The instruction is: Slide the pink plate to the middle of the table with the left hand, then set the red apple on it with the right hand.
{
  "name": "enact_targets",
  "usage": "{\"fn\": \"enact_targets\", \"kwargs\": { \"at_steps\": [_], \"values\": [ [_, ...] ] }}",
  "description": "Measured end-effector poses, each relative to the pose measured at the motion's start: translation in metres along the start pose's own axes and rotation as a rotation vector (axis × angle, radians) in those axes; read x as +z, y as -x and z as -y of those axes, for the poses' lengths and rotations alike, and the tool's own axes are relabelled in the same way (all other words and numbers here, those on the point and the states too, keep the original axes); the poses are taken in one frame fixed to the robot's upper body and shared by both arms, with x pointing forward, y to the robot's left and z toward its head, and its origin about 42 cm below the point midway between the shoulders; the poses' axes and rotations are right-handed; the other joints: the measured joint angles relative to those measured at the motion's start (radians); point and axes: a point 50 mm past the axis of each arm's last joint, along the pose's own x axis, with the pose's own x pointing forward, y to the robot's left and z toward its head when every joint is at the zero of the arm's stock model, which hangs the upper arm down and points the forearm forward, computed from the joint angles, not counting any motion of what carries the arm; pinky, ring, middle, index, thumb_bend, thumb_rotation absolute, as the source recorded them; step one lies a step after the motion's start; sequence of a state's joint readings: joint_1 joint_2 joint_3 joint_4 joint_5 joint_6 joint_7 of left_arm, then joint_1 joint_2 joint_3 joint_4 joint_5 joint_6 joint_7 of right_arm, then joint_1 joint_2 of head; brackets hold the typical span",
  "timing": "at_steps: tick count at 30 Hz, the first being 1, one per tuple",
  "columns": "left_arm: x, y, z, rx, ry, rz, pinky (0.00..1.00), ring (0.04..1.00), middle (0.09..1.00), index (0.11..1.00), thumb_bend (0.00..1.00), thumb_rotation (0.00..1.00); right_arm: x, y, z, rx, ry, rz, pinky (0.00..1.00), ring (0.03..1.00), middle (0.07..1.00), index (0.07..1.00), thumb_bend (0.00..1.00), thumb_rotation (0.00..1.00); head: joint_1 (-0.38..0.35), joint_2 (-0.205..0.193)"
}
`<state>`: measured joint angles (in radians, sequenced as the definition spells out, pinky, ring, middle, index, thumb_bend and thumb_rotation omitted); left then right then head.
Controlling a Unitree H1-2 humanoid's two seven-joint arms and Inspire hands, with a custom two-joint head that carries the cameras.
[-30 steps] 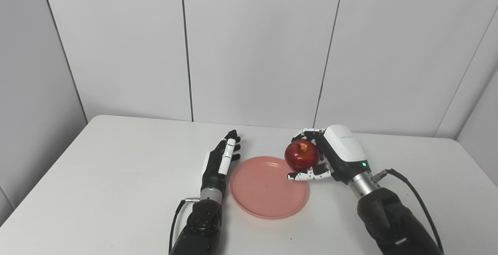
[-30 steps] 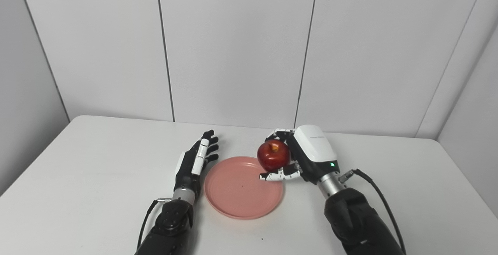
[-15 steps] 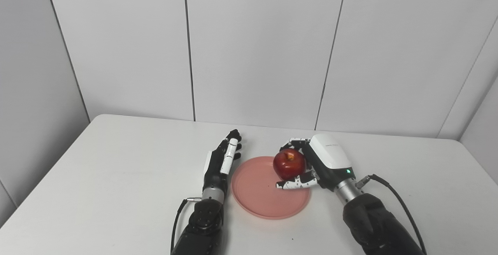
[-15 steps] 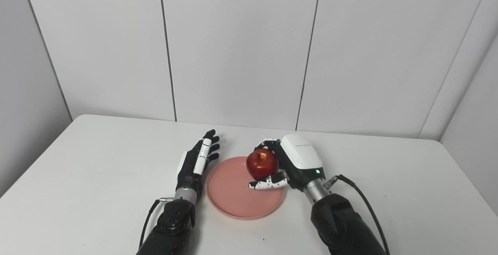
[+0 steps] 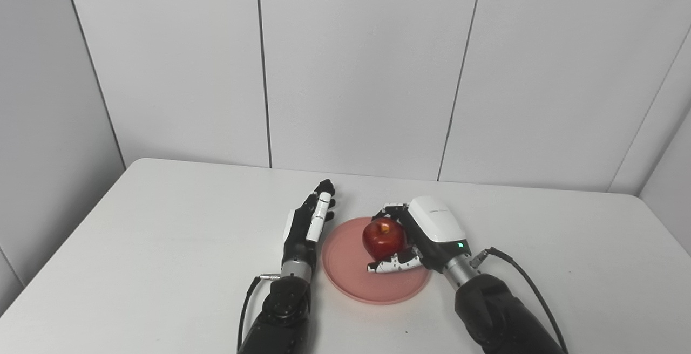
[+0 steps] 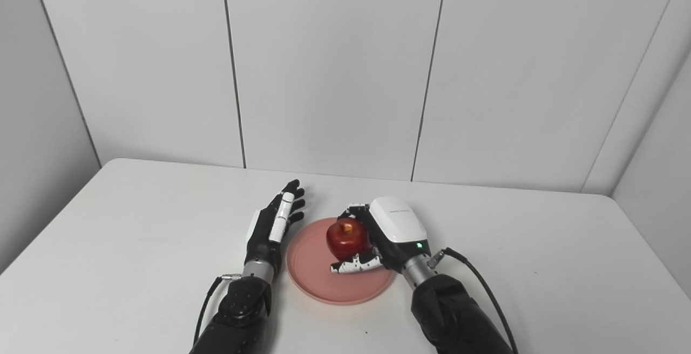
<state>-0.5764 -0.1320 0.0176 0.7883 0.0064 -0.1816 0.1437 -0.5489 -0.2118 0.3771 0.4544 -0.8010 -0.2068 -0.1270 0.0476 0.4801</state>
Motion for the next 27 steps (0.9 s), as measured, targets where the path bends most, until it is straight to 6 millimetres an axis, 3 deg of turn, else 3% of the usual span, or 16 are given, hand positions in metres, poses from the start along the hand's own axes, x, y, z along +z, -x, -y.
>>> {"fn": "enact_targets", "kwargs": {
  "at_steps": [23,27],
  "values": [
    [0.000,0.000,0.001,-0.003,-0.003,-0.002,0.85,0.870,0.870,0.849,0.72,0.93,0.007,-0.015,-0.014,0.035,0.019,0.012,0.13,0.187,0.273,0.480,0.49,0.16,0.005,0.002],
    [0.000,0.000,0.001,-0.003,-0.003,-0.002,0.84,0.864,0.867,0.846,0.72,0.92,0.007,-0.015,-0.014,0.037,0.023,0.016,0.16,0.219,0.312,0.482,0.49,0.17,0.006,0.003]
  ]
}}
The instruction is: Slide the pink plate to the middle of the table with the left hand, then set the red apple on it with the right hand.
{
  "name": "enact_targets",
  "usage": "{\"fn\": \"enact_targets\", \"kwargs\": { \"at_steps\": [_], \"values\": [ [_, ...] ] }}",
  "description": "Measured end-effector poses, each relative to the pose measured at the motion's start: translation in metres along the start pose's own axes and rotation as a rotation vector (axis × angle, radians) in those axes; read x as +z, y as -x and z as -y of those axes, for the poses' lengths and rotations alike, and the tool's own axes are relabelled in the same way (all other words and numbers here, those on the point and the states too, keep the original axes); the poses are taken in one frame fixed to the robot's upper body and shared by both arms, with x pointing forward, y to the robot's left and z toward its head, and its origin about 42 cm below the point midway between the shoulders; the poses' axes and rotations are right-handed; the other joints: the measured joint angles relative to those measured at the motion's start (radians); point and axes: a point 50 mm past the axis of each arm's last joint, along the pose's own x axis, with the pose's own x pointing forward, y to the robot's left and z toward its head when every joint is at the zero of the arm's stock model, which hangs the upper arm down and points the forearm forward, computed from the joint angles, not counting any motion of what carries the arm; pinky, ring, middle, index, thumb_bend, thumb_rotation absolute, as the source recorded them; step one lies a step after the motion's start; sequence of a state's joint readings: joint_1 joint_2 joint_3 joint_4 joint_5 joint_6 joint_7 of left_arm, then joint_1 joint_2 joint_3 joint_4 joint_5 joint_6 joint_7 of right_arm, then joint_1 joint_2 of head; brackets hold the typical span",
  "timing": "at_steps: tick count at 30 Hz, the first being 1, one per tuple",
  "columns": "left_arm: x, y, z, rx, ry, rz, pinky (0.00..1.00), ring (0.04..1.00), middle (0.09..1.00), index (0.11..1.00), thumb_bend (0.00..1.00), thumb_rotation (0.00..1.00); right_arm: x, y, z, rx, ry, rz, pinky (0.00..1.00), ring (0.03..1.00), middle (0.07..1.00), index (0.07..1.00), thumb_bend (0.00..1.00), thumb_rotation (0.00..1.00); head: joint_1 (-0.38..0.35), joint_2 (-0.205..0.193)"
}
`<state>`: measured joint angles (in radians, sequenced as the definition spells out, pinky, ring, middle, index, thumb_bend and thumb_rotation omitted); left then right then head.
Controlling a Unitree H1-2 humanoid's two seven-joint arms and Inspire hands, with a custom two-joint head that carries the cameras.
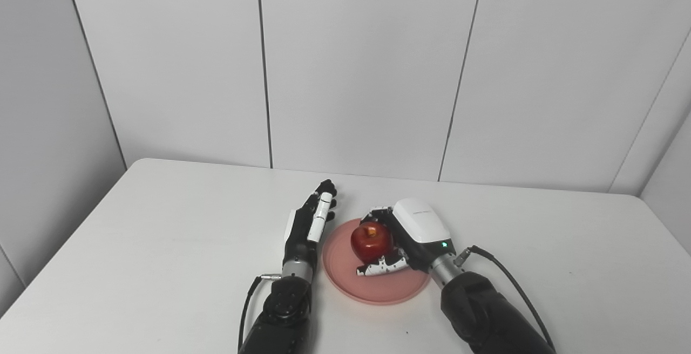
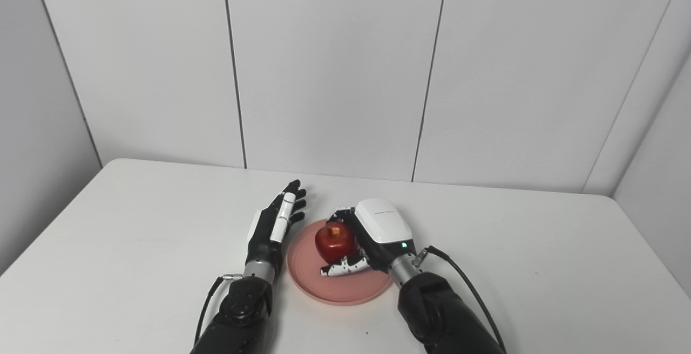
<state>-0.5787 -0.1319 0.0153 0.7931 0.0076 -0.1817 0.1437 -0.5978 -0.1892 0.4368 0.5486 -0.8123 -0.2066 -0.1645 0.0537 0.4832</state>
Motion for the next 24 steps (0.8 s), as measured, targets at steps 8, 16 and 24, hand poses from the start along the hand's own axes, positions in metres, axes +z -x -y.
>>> {"fn": "enact_targets", "kwargs": {
  "at_steps": [8,16,24],
  "values": [
    [-0.0006,-0.0001,0.0007,-0.003,-0.005,0.002,0.83,0.860,0.862,0.847,0.69,0.94,0.0016,0.0000,0.0042,0.017,0.046,0.004,0.26,0.351,0.455,0.542,0.62,0.48,-0.005,0.000],
    [-0.0023,-0.0004,0.0009,-0.004,-0.004,0.015,0.81,0.856,0.867,0.862,0.67,0.95,-0.0013,0.0015,0.0069,0.033,0.083,0.001,0.40,0.484,0.562,0.637,0.83,0.78,-0.008,-0.002],
    [-0.0028,-0.0009,0.0010,-0.005,-0.006,0.016,0.82,0.865,0.863,0.871,0.68,0.94,-0.0007,0.0012,0.0081,0.033,0.085,0.003,0.45,0.517,0.598,0.660,0.88,0.81,-0.012,0.000]
  ]
}}
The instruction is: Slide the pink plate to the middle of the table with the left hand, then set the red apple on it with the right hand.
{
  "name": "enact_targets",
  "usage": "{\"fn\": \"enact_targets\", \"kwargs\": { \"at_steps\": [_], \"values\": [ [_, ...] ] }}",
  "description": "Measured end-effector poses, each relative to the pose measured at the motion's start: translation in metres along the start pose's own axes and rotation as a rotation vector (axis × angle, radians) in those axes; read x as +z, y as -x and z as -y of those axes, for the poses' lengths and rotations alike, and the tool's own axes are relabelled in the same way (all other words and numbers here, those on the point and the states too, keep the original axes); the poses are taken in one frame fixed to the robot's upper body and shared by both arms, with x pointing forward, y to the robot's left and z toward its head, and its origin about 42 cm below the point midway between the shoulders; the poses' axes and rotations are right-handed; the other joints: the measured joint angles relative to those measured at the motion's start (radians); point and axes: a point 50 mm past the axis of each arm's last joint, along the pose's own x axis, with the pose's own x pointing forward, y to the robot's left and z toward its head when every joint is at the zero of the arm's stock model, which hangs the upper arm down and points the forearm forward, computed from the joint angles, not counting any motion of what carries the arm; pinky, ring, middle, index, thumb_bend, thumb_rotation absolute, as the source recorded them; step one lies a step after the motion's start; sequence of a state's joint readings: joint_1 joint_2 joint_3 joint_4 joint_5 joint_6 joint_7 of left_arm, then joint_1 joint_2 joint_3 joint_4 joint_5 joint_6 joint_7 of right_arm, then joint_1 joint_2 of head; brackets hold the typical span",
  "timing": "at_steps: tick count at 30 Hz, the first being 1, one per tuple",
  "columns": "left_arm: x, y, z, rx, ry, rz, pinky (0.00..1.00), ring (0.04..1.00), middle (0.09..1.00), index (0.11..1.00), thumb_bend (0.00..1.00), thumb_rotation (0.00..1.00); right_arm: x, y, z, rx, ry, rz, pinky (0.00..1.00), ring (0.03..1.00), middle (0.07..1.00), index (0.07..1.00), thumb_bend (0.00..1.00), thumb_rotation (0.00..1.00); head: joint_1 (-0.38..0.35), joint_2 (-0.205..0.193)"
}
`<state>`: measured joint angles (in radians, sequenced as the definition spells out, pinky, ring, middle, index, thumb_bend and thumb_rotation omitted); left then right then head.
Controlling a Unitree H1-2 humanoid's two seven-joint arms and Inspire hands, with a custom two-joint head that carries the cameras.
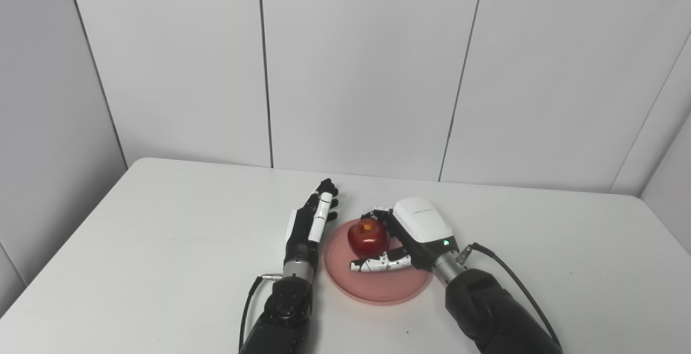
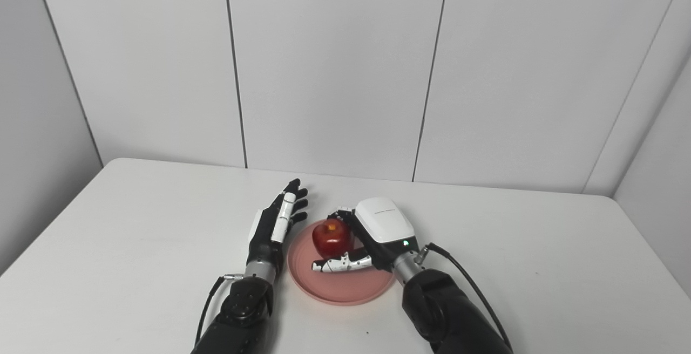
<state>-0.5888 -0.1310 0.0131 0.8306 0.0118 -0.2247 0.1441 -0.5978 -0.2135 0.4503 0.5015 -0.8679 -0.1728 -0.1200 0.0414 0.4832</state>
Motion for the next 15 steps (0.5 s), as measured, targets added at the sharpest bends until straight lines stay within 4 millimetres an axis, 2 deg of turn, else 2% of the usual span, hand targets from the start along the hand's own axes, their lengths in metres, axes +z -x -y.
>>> {"fn": "enact_targets", "kwargs": {
  "at_steps": [8,15],
  "values": [
    [-0.0003,-0.0004,-0.0002,0.002,0.005,0.001,0.81,0.859,0.856,0.861,0.70,0.93,0.0002,0.0000,0.0005,-0.002,0.006,0.002,0.53,0.595,0.663,0.682,0.89,0.81,-0.002,0.000],
    [-0.0008,-0.0009,0.0000,0.000,0.002,0.006,0.80,0.859,0.859,0.859,0.69,0.94,0.0006,-0.0001,0.0020,-0.010,0.012,0.004,0.63,0.671,0.714,0.713,0.91,0.85,-0.005,0.000]
  ]
}}
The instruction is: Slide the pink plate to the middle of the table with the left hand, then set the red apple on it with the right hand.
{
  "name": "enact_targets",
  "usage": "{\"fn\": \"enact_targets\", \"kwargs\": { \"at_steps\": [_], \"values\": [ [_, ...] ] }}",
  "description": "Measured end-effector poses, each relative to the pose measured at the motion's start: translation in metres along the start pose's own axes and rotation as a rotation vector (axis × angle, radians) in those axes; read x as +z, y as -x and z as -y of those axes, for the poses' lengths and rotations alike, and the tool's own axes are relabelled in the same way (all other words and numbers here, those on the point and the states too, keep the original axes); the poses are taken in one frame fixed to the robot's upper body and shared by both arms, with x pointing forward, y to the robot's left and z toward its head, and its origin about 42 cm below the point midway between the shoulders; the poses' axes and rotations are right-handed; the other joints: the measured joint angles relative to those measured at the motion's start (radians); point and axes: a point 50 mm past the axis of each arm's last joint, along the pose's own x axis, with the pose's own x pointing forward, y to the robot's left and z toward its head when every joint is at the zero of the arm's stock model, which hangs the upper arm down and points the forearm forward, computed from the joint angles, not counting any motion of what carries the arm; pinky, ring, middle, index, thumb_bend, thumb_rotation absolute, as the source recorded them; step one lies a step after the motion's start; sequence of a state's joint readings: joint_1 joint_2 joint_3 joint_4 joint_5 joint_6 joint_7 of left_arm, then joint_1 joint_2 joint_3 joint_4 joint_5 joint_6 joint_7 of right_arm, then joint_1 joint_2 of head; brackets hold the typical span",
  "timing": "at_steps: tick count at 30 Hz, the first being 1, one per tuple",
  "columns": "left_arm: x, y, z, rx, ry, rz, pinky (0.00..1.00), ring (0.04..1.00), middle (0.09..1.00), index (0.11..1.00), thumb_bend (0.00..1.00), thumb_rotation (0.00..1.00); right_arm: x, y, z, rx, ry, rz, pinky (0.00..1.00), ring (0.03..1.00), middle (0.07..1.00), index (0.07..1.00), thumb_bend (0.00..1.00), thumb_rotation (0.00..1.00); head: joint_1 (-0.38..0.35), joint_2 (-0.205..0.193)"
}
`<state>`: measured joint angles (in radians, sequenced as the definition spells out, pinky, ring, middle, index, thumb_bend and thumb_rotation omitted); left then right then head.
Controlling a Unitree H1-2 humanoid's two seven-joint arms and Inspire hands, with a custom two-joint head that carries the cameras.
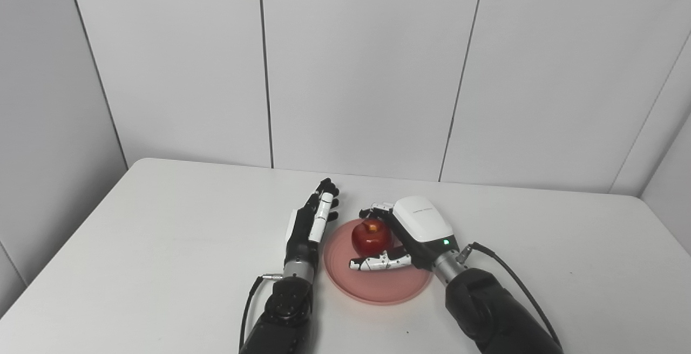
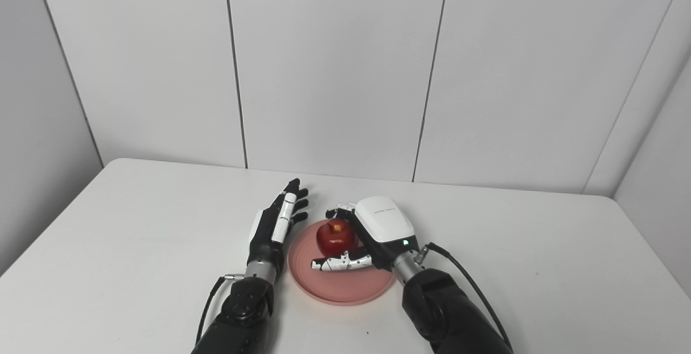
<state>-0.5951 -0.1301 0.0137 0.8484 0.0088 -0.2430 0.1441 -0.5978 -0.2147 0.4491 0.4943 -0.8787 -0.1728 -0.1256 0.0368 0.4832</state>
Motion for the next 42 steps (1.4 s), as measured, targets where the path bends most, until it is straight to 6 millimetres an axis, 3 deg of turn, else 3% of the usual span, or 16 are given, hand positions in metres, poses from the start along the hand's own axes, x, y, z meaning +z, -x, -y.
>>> {"fn": "enact_targets", "kwargs": {
  "at_steps": [8,12,16,21,27,30,32,34,39,42],
  "values": [
    [0.000,0.000,0.000,0.000,0.001,0.003,0.80,0.857,0.862,0.850,0.71,0.93,0.001,-0.001,0.008,-0.035,0.001,0.007,0.65,0.682,0.720,0.723,0.91,0.88,-0.003,0.000],
    [0.000,0.000,-0.001,0.002,0.003,0.004,0.81,0.859,0.862,0.849,0.72,0.92,0.002,-0.002,0.019,-0.075,-0.005,0.011,0.66,0.693,0.723,0.738,0.92,0.94,-0.006,0.000],
    [0.000,0.000,-0.001,0.002,0.004,0.004,0.81,0.872,0.873,0.853,0.72,0.92,0.004,-0.005,0.033,-0.127,-0.014,0.017,0.72,0.757,0.783,0.777,0.90,1.00,-0.009,0.002],
    [0.002,0.001,-0.001,0.004,0.005,0.001,0.83,0.883,0.887,0.856,0.72,0.92,-0.004,-0.005,0.044,-0.211,-0.087,-0.024,0.85,0.846,0.839,0.805,0.95,1.00,-0.012,0.000],
    [0.002,0.001,-0.002,0.001,0.006,-0.002,0.82,0.878,0.879,0.844,0.72,0.91,-0.008,-0.006,0.050,-0.341,-0.309,-0.095,0.98,0.951,0.933,0.880,0.99,1.00,-0.012,0.000],
    [0.003,0.001,-0.002,0.001,0.006,-0.002,0.82,0.866,0.871,0.841,0.71,0.91,-0.009,-0.003,0.044,-0.376,-0.503,-0.148,0.96,0.978,0.957,0.915,0.96,1.00,-0.014,0.000],
    [0.003,0.002,-0.002,0.002,0.005,-0.002,0.82,0.857,0.861,0.840,0.71,0.91,-0.012,0.001,0.039,-0.374,-0.596,-0.170,0.90,0.942,0.942,0.922,0.90,1.00,-0.015,0.002],
    [0.003,0.002,-0.003,0.007,0.004,0.000,0.83,0.857,0.860,0.849,0.71,0.91,-0.020,0.005,0.034,-0.382,-0.692,-0.202,0.89,0.933,0.937,0.927,0.90,1.00,-0.015,0.002],
    [0.003,0.004,-0.003,0.035,-0.018,0.011,0.92,0.916,0.910,0.900,0.74,0.95,-0.034,0.010,0.027,-0.412,-0.864,-0.297,0.99,0.995,0.991,0.965,0.98,1.00,-0.017,0.003],
    [0.002,0.005,-0.001,0.056,-0.036,0.019,0.97,0.965,0.950,0.926,0.75,0.99,-0.035,0.013,0.018,-0.414,-1.013,-0.373,1.00,1.000,0.996,0.967,0.90,1.00,-0.017,0.003]
  ]
}}
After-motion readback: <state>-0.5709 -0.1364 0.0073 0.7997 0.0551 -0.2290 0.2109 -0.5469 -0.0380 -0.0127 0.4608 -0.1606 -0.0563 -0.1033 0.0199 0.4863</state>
